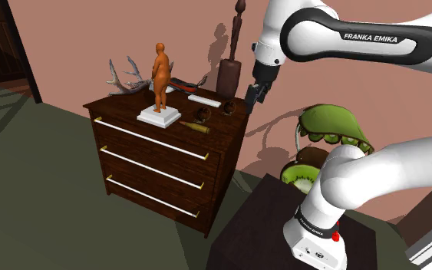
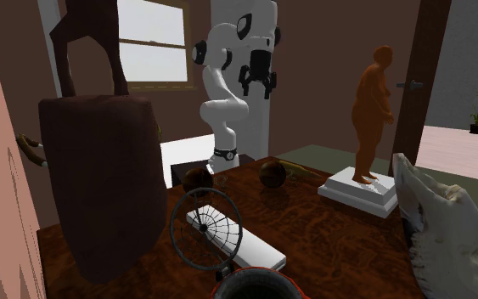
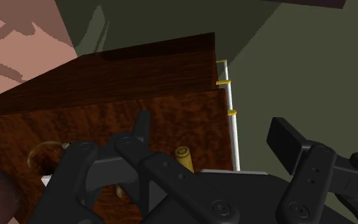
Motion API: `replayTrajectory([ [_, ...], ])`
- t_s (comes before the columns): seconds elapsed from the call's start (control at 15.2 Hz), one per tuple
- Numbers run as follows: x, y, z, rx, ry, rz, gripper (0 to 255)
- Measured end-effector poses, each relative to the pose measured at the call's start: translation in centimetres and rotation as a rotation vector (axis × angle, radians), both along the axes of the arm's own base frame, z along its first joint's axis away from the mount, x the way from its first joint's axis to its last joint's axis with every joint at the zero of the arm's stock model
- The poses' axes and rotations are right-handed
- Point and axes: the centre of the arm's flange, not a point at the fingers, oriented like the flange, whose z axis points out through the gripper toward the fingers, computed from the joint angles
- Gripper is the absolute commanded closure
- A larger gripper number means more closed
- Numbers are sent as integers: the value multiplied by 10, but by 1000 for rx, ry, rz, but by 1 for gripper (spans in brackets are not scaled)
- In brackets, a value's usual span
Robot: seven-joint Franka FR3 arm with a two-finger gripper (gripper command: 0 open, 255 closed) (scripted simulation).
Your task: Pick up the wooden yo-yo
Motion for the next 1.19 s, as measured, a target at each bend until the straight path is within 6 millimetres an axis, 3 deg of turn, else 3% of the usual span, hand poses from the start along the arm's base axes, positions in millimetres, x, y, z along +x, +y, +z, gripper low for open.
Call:
replayTrajectory([
  [0.13, 5, -5, -1, 5, -1, -5, 0],
  [0.33, 27, -30, -9, 30, -11, -32, 0],
  [1.19, 130, -173, -54, 154, -61, -171, 0],
])
